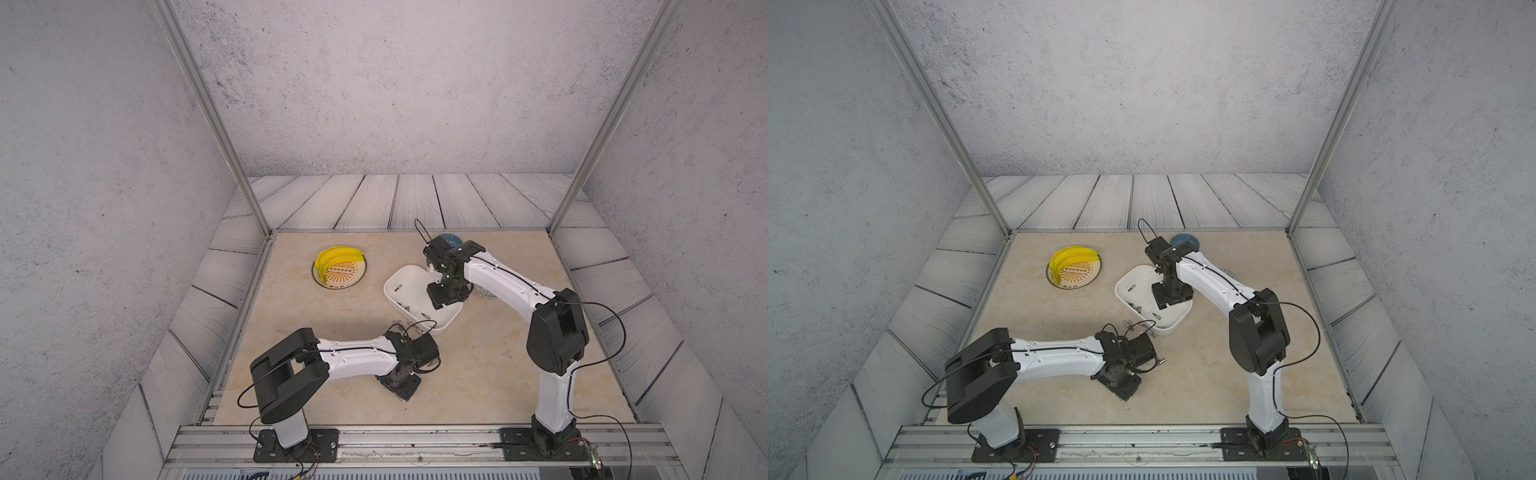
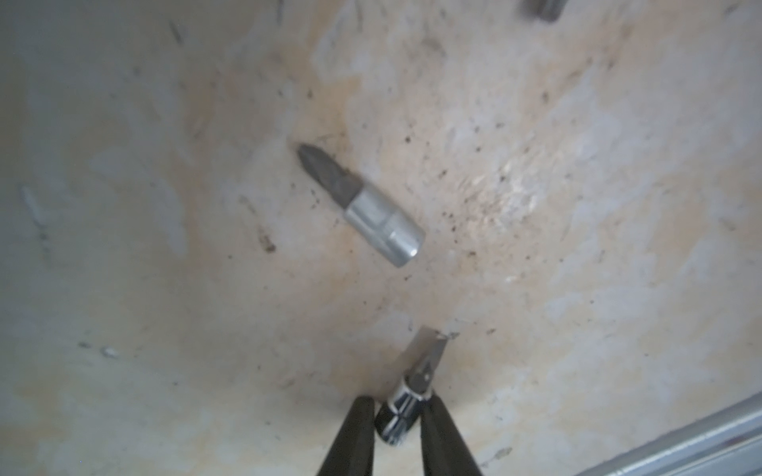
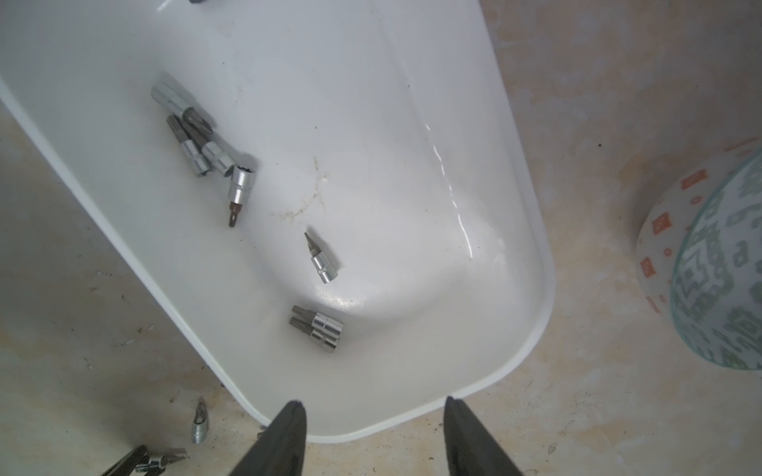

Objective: Put the bit on the desktop into the storage box
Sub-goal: Pick up the screwdriver bit from the center of the board.

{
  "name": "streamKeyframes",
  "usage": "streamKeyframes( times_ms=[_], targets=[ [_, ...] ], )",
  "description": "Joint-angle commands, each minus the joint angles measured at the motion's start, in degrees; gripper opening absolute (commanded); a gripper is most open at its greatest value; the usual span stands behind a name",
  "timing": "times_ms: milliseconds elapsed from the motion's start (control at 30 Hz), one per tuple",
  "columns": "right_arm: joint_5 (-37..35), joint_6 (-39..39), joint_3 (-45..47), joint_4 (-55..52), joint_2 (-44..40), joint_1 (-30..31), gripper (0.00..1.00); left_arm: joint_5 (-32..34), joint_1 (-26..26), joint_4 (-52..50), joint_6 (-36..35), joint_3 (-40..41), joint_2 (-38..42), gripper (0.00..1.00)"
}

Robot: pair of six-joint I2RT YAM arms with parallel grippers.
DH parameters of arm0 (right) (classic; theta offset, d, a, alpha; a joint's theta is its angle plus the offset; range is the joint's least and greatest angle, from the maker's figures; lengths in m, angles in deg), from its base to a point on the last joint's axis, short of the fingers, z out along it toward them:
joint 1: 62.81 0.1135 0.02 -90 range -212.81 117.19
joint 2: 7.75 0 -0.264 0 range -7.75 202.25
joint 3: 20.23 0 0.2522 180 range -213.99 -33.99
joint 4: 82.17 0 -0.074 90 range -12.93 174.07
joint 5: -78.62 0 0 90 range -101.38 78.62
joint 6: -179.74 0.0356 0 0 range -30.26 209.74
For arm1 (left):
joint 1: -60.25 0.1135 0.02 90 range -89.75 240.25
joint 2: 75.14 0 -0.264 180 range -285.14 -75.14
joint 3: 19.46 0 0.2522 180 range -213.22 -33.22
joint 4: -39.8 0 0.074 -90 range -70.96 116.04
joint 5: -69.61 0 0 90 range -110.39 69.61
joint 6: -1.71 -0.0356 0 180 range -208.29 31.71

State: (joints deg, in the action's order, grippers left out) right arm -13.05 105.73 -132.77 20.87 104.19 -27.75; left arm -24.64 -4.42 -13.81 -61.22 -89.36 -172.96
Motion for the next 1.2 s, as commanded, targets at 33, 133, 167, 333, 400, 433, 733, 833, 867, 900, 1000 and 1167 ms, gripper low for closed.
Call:
streamKeyframes(
  times_ms=[33,133,167,333,400,433,733,833,867,900,1000,1167],
  targets=[
    [-0.5,0.3,0.7,-0.3,-2.7,-0.4,0.58,-2.7,-0.4,1.5,-0.1,-0.4,-2.2,0.21],
    [-0.5,0.3,1.0,-0.2,-3.0,-0.4,0.58,-2.8,-0.4,1.5,-0.1,-0.4,-2.4,0.19],
    [-0.5,0.3,1.1,-0.3,-3.0,-0.4,0.58,-2.8,-0.4,1.4,-0.1,-0.5,-2.5,0.18],
    [-0.6,0.4,1.6,-0.2,-3.5,-0.5,0.58,-2.6,-0.4,1.2,0.1,-0.8,-2.6,0.03],
    [-0.6,0.4,1.8,-0.1,-3.9,-0.4,0.58,-2.0,-0.4,0.9,0.2,-1.0,-2.3,0.0],
    [-0.6,0.5,2.0,0.0,-4.1,-0.4,0.58,-1.9,-0.4,0.6,0.2,-1.2,-2.1,0.0],
    [-1.7,1.7,4.2,-0.1,-8.4,-0.9,0.58,1.2,0.0,-6.1,-0.1,-7.0,2.0,0.0],
    [-1.8,2.3,5.7,0.1,-11.8,-1.5,0.58,2.2,1.0,-9.6,-0.8,-10.2,4.1,0.0],
    [-1.9,2.4,6.2,0.0,-12.9,-1.8,0.58,2.4,1.6,-10.5,-1.1,-11.3,4.7,0.0],
    [-2.1,2.5,6.7,-0.3,-13.8,-1.9,0.58,2.4,2.3,-11.4,-1.7,-12.7,5.2,0.0],
    [-2.6,2.8,8.3,-0.8,-16.5,-2.5,0.58,1.6,5.2,-13.7,-4.8,-17.9,5.1,0.0],
    [-2.7,3.9,13.2,-0.6,-22.0,-4.1,0.58,1.4,10.5,-20.4,-11.4,-32.2,-0.9,0.0]
  ],
)
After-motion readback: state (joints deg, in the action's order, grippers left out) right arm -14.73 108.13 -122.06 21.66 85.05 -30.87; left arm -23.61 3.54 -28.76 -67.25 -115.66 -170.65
